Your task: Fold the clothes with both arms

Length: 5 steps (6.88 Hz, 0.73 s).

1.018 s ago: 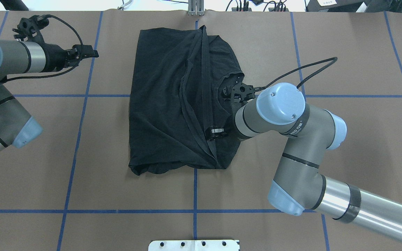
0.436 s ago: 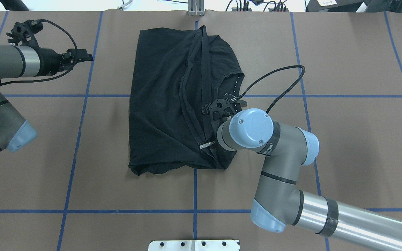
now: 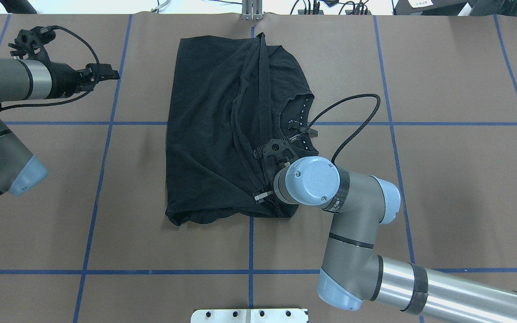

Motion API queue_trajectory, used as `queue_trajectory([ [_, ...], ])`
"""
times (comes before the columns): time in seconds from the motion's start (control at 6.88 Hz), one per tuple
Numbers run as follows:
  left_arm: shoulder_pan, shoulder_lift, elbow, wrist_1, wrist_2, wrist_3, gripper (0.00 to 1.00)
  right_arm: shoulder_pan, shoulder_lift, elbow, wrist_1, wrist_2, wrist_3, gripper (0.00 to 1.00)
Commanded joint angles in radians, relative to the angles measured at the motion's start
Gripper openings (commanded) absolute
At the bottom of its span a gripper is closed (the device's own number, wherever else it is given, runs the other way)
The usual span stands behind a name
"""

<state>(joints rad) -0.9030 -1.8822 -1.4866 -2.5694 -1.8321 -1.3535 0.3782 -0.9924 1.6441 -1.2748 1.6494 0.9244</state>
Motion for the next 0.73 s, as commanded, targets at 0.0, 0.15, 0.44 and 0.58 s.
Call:
queue_trajectory([
  [0.0,0.001,-0.002,0.000,0.000,0.002,-0.003,0.95,-0.005,-0.009,0.000,0.000,-0.005,-0.001,0.00],
  [0.15,0.003,-0.002,0.000,0.000,0.002,-0.003,0.95,-0.005,-0.008,0.002,0.000,-0.003,-0.002,0.00],
  [0.44,0.004,-0.005,0.000,0.000,0.002,-0.006,0.95,-0.001,-0.017,0.028,-0.008,0.006,-0.003,0.00],
  [0.58,0.006,-0.005,0.000,0.000,0.002,-0.007,0.95,0.002,-0.047,0.087,-0.046,0.009,-0.004,0.00],
])
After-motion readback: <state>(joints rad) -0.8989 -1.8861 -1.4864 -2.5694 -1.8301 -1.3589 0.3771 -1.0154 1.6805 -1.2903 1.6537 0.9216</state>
